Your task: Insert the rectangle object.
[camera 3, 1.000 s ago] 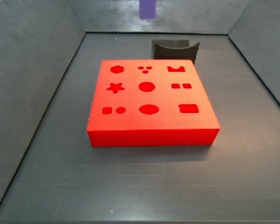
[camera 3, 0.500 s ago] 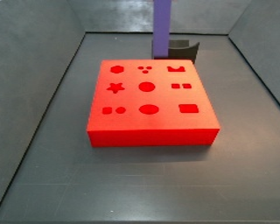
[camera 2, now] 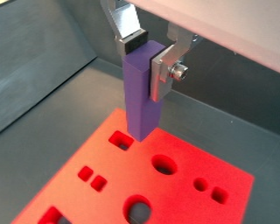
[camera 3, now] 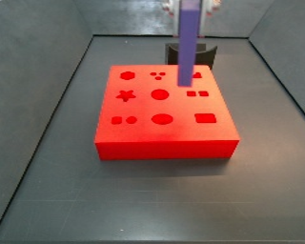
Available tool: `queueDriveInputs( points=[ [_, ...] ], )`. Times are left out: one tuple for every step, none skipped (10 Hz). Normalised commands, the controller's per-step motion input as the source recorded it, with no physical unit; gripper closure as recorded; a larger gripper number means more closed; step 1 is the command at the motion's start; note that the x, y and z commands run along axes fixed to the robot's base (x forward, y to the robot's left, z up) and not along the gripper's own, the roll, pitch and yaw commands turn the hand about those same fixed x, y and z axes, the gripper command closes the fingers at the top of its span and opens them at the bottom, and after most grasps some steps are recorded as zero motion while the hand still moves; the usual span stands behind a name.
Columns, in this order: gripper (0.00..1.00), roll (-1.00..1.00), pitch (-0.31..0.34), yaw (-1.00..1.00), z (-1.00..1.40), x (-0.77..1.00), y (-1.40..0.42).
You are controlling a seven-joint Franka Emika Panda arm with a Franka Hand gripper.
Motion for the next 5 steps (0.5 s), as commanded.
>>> queueDriveInputs(
  points=[
    [1.0, 0.12, -0.024, -0.86, -0.09, 0.16, -0.11],
    [1.0, 0.12, -0.017, -0.86, -0.12, 0.18, -0.09],
    [1.0, 0.07, 0.0, -0.82, -0.11, 0.26, 0.0],
    [1.0, -0.05, 0.023, -0.83, -0.31, 0.25, 0.0],
    [1.0, -0.03, 0.043, -0.91, -0.36, 0.13, 0.0]
  ],
)
